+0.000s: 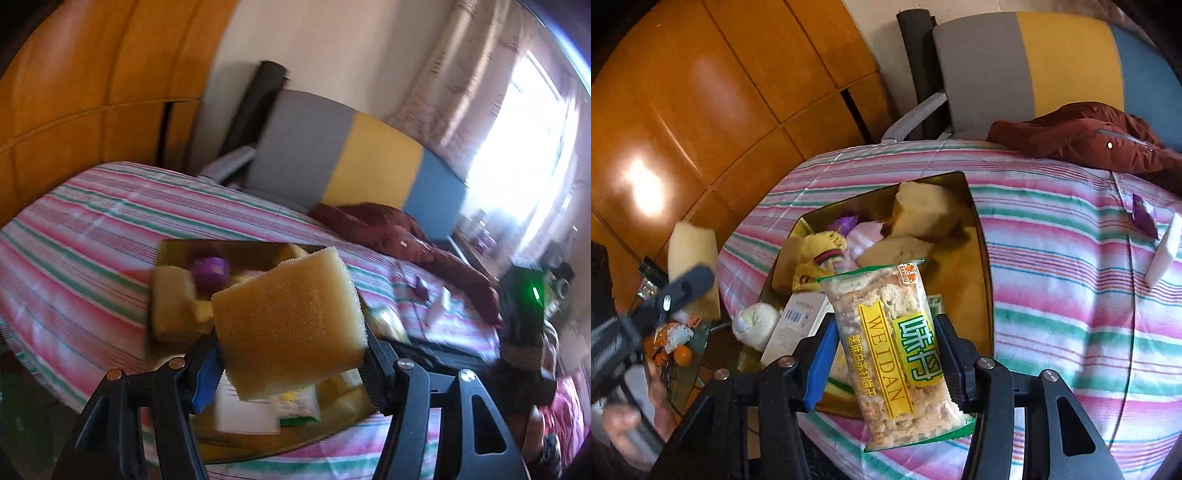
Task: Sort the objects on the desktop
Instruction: 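Carry yellow sponge and cracker pack over gold tray with both tools, then open both tools to drop cracker pack and sponge into gold tray, then withdraw both open tools toward white foam block and purple packet, then close right tool on white foam block while left tool approaches purple packet, then close left tool on purple packet while right tool holds white block, then carry purple packet and white block over gold tray with both tools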
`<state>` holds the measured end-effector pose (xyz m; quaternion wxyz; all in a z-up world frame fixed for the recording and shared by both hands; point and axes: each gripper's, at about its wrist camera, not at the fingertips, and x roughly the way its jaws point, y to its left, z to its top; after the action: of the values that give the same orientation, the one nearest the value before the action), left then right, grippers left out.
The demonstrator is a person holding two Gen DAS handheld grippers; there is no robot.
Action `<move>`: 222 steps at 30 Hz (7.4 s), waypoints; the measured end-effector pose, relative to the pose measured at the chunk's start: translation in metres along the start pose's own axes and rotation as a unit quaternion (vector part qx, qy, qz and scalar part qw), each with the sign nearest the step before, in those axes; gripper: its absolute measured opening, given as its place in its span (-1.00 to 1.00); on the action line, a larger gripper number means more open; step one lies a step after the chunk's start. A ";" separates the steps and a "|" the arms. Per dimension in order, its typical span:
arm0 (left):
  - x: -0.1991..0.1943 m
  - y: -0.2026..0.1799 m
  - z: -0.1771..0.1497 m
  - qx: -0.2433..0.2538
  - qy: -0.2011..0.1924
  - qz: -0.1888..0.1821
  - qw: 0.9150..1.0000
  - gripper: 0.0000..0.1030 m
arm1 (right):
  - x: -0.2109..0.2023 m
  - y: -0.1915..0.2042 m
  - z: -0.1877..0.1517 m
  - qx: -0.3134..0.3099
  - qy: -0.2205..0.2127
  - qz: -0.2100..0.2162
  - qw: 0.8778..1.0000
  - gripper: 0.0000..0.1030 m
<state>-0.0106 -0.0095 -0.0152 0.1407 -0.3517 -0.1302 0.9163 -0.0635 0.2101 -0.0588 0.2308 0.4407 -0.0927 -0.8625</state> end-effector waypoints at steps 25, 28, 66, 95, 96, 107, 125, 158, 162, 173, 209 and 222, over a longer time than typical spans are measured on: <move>0.065 -0.037 -0.024 0.057 0.062 -0.019 0.996 0.25 | 0.029 -0.014 0.060 -0.008 0.000 -0.024 1.000 -0.12; 0.070 -0.036 -0.025 0.052 0.067 -0.018 0.996 0.26 | 0.029 -0.015 0.060 -0.003 -0.001 -0.020 1.000 -0.12; 0.038 -0.042 -0.024 0.072 0.041 0.057 0.995 0.56 | -0.010 -0.026 0.007 0.009 -0.022 -0.094 0.995 0.72; 0.047 -0.088 -0.011 0.112 0.052 0.021 0.992 0.57 | -0.065 -0.218 0.021 0.173 -0.052 -0.256 0.950 0.77; 0.049 -0.090 -0.010 0.114 0.053 0.020 0.992 0.57 | -0.064 -0.225 0.023 0.174 -0.050 -0.258 0.949 0.77; 0.076 -0.129 -0.002 0.144 0.065 -0.006 0.987 0.57 | -0.053 -0.277 0.033 0.175 -0.015 -0.291 0.941 0.77; 0.115 -0.187 -0.004 0.188 0.085 -0.036 0.978 0.58 | -0.064 -0.309 0.008 0.263 -0.020 -0.241 0.934 0.89; 0.241 -0.267 0.016 0.202 0.168 -0.062 0.963 0.57 | -0.069 -0.319 -0.018 0.132 0.079 -0.256 0.954 0.26; 0.267 -0.275 0.020 0.194 0.185 -0.063 0.961 0.53 | -0.064 -0.323 -0.013 0.127 0.082 -0.255 0.955 0.28; 0.323 -0.308 0.028 0.225 0.193 -0.042 0.954 0.53 | -0.056 -0.327 -0.004 0.122 0.083 -0.250 0.957 0.36; 0.330 -0.293 -0.008 0.230 0.182 -0.027 0.956 -0.14 | -0.033 -0.325 0.000 0.103 0.079 -0.247 0.960 0.41; 0.251 -0.262 -0.040 0.213 0.168 -0.040 0.962 -0.14 | -0.030 -0.314 -0.004 0.095 0.074 -0.251 0.960 0.33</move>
<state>-0.1191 0.3264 -0.1078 0.2683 -0.4573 0.0792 0.8442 -0.1449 0.4994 -0.1538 -0.0301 0.5322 -0.0436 -0.8450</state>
